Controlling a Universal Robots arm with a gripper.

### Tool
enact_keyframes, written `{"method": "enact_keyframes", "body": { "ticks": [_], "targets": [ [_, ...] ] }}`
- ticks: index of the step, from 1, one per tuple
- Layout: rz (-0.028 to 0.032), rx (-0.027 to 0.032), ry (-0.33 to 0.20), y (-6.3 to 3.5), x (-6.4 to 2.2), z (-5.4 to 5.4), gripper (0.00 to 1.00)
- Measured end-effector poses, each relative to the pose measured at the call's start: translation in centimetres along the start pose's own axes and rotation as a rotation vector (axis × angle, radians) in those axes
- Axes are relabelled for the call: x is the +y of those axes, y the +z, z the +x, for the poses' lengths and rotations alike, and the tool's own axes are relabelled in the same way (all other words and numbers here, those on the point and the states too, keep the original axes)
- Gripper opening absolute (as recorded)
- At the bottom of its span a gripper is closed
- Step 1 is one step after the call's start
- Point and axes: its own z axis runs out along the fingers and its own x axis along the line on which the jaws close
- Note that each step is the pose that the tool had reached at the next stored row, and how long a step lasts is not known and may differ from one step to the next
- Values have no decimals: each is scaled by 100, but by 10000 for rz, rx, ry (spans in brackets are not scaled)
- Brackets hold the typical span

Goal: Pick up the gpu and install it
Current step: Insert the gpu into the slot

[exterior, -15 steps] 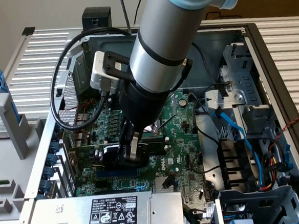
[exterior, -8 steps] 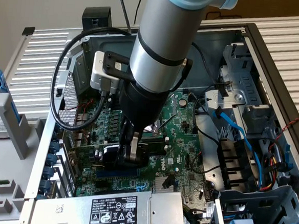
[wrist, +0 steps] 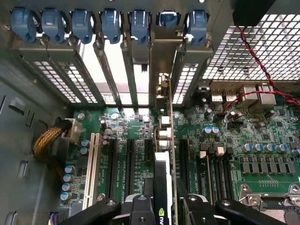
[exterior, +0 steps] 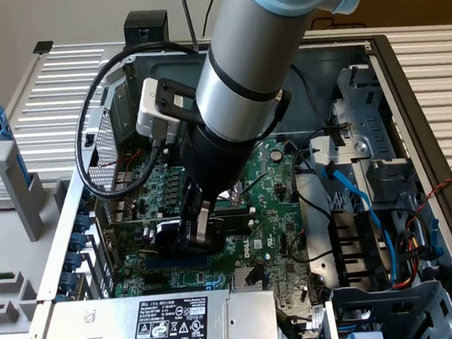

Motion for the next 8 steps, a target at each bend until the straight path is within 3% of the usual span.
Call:
{"method": "enact_keyframes", "body": {
  "ticks": [3,8],
  "targets": [
    [3,-74,190,1,-1,-1,29],
    [4,-80,203,2,-1,-1,29]
  ]
}}
